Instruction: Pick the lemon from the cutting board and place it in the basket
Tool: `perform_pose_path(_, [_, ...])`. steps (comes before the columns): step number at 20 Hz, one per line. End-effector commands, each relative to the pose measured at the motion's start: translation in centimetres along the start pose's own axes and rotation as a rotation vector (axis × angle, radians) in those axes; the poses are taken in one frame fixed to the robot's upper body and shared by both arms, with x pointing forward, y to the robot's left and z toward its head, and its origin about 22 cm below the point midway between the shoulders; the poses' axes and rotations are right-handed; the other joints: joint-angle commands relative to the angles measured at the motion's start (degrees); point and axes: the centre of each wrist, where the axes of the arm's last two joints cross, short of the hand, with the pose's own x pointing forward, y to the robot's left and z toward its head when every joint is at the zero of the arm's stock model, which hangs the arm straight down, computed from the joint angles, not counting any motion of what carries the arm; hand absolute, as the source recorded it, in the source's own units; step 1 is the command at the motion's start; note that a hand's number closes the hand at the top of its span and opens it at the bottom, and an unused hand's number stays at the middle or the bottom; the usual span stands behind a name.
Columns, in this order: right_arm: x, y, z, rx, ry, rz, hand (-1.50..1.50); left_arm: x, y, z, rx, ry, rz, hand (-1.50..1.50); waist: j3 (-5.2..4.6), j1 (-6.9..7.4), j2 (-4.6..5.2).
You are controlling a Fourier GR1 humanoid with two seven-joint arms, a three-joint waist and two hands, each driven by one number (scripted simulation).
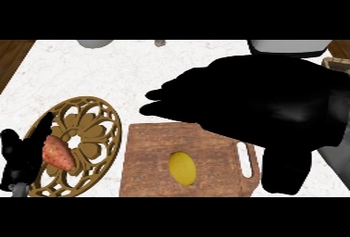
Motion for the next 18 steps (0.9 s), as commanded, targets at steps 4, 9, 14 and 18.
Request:
perform_pose_path(4, [0.7, 3.0, -1.8, 0.02, -0.025, -0.052, -1.5, -4.2, -2.9, 2.0, -0.143, 0.195, 0.033, 0.0, -1.44, -0.14, 0.91])
perform_pose_path(9, [1.6, 5.6, -3.7, 0.0, -0.022, -0.065, -1.5, -3.8, -4.1, 1.8, -0.152, 0.189, 0.034, 0.0, -1.41, -0.07, 1.13])
perform_pose_path(14, [1.1, 6.6, -4.4, 0.025, 0.041, -0.014, -1.5, -4.2, -4.4, 2.6, -0.158, 0.179, 0.043, 0.0, -1.42, 0.66, 1.19])
perform_pose_path(18, [1.3, 9.9, -5.7, 0.059, 0.041, -0.014, -1.5, -4.0, -4.5, 2.3, -0.159, 0.184, 0.054, 0.0, -1.36, 0.25, 1.43])
